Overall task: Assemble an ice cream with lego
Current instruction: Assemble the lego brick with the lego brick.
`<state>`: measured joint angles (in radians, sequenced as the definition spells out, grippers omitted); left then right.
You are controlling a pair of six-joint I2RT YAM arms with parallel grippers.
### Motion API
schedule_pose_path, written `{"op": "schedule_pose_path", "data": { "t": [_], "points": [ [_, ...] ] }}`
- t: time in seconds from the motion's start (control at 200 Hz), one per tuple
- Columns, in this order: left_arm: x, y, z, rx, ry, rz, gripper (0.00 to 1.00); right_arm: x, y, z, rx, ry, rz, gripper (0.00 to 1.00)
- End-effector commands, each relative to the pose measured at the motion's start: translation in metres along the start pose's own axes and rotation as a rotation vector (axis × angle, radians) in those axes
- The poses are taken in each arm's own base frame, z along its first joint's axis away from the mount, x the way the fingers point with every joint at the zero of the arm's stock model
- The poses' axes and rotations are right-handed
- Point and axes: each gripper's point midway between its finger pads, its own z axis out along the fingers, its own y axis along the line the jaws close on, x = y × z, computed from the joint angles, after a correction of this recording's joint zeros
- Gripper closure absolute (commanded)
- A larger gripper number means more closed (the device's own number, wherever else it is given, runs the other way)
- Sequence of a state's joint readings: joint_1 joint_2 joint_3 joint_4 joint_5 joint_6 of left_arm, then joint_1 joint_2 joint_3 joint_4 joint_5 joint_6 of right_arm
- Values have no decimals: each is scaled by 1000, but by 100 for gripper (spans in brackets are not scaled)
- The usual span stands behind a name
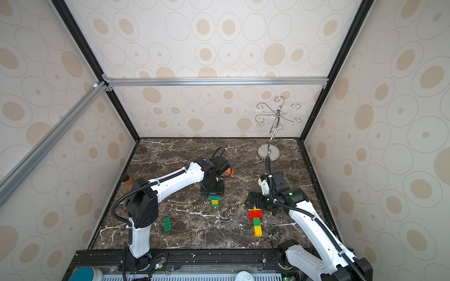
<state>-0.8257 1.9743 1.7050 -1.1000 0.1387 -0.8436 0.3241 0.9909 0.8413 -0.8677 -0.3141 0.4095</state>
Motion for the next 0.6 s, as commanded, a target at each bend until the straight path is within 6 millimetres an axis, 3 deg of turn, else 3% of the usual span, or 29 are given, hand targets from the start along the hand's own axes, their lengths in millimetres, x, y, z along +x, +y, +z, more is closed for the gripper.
{"op": "schedule_pose_path", "data": {
  "t": [0.0,0.365,0.595],
  "points": [
    [4,-1,-14,21,-15,9,51,1,-3,-1,10,6,0,2],
    [6,7,-6,-17,-4,21,51,0,-2,-1,7,4,2,2],
    [0,1,-18,-8,-24,41,51,1,-4,-1,14,6,4,1]
  ]
}}
